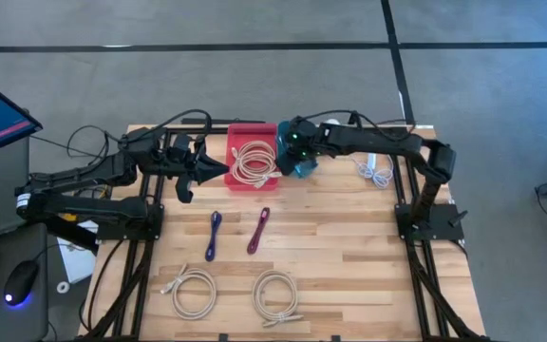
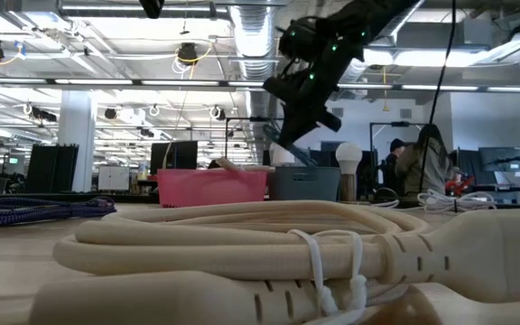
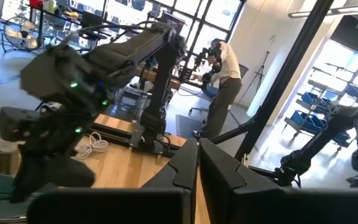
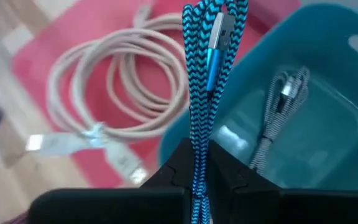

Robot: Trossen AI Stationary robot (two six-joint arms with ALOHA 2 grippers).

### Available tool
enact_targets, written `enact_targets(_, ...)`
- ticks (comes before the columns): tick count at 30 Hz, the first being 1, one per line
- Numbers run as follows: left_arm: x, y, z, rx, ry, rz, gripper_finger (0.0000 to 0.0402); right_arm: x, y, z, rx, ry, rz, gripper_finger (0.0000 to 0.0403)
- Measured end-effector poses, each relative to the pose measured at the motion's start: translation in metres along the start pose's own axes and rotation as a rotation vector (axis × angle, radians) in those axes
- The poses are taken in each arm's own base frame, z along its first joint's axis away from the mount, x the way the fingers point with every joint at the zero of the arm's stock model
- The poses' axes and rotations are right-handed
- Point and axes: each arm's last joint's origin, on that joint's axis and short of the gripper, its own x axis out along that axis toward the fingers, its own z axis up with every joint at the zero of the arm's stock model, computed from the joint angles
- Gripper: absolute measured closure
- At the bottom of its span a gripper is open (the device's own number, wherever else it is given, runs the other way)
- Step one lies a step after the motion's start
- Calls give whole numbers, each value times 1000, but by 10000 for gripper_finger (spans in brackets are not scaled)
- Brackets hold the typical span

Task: Pick & Place USB Port
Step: Put the blue charger cable into the blue bin

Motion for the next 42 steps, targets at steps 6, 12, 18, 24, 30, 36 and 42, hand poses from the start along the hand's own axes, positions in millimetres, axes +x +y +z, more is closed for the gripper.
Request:
enact_targets(6,0,0,0,0,0,0,385,10,-22,10,53,-39,-23,394)
enact_targets(12,0,0,0,0,0,0,385,10,-46,22,109,-91,-58,394)
enact_targets(18,0,0,0,0,0,0,385,18,-54,20,129,-65,-73,394)
enact_targets(24,0,0,0,0,0,0,385,27,-55,16,128,-35,-79,394)
enact_targets(30,0,0,0,0,0,0,385,43,-57,11,135,-1,-90,394)
enact_targets(36,0,0,0,0,-1,-1,385,54,-56,5,136,35,-97,376)
enact_targets(42,0,0,0,0,-1,0,385,54,-52,6,133,17,-89,320)
